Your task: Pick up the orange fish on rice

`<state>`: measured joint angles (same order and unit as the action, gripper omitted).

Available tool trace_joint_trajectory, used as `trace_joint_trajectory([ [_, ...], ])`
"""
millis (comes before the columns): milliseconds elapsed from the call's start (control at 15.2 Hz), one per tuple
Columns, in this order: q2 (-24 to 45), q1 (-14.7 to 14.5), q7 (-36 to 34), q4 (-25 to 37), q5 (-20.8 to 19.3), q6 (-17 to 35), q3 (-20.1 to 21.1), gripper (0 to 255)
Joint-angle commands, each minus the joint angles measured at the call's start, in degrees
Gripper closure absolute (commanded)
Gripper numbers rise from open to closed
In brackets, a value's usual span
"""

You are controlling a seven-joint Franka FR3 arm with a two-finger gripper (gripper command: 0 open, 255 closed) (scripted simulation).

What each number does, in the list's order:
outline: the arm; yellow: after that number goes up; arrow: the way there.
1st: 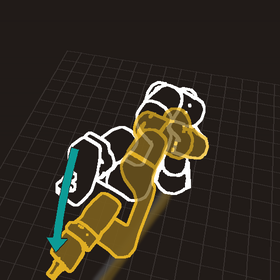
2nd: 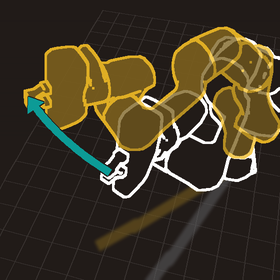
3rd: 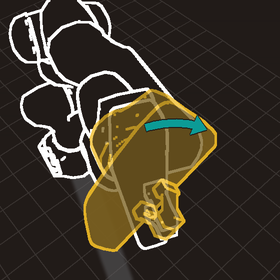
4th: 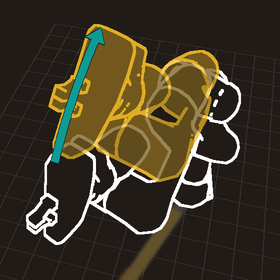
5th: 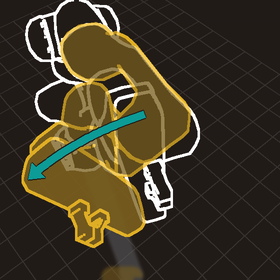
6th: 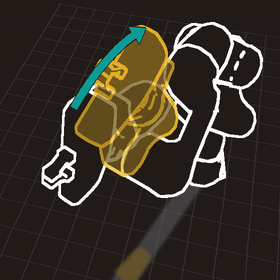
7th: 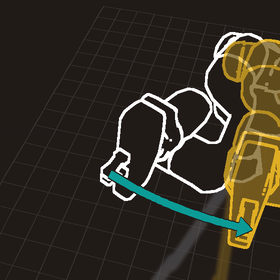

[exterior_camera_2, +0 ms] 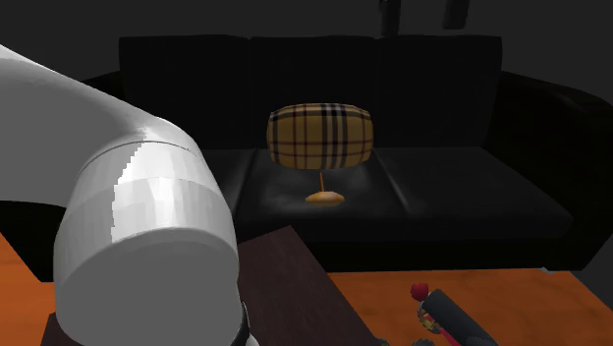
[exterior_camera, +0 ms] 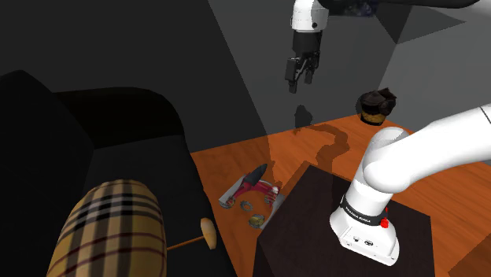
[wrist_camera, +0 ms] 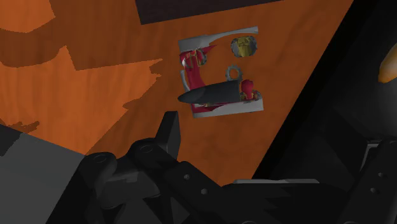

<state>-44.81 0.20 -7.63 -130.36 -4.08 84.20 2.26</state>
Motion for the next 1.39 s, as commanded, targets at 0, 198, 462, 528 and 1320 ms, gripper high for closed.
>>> trace_joint_trajectory([
  [0, 0.00, 0.00, 0.00, 0.00, 0.00, 0.00, 0.00, 0],
  [198, -0.31, -0.63, -3.03, -4.97, 2.01, 4.76, 1.89, 0],
  [462, 0.45, -1.61, -6.95, -10.69, 4.74, 11.51, 4.67, 0],
  [528, 0.87, -1.87, -7.91, -11.96, 5.43, 13.27, 5.41, 0],
  [1320, 14.06, -4.81, -19.37, -21.01, 12.50, 37.07, 15.41, 0],
])
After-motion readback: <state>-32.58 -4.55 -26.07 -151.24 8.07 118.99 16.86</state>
